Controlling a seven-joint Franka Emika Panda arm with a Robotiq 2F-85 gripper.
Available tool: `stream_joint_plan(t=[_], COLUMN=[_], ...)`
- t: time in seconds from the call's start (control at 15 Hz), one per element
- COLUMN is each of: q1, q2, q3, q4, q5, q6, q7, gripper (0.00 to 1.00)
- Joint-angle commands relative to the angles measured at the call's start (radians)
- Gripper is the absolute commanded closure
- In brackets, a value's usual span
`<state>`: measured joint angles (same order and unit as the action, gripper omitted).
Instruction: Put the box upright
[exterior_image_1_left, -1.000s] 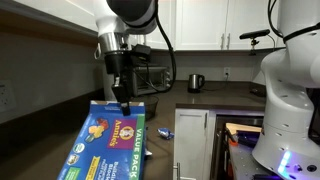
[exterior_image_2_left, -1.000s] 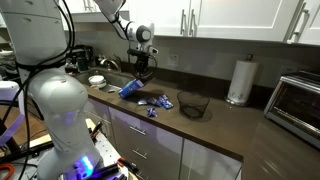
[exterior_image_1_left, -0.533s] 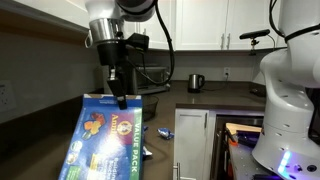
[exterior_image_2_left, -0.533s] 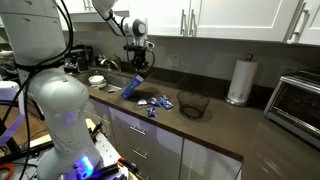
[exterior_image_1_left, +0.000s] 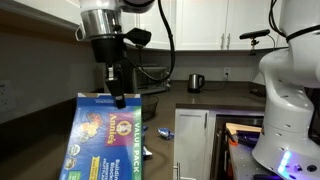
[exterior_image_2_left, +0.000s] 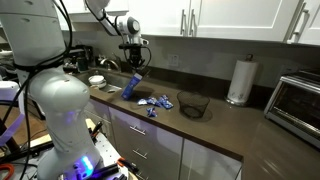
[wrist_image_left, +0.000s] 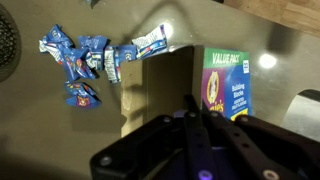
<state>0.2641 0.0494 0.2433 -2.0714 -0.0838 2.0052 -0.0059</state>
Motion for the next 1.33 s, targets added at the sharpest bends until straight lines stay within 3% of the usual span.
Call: stream_joint_plan(t=[0.0, 0.4, 1.27], q1=[0.02, 0.041, 0.078], q2=[-0.029, -0.012, 0.029], q3=[0.017, 0.034, 0.058], q4=[-0.013, 0.006, 0.078], q5=[-0.116, -0.24, -0.259], q6=[-0.013, -0.026, -0.039], q7=[0.095, 0.245, 0.482], gripper=[1.0, 1.0, 1.0])
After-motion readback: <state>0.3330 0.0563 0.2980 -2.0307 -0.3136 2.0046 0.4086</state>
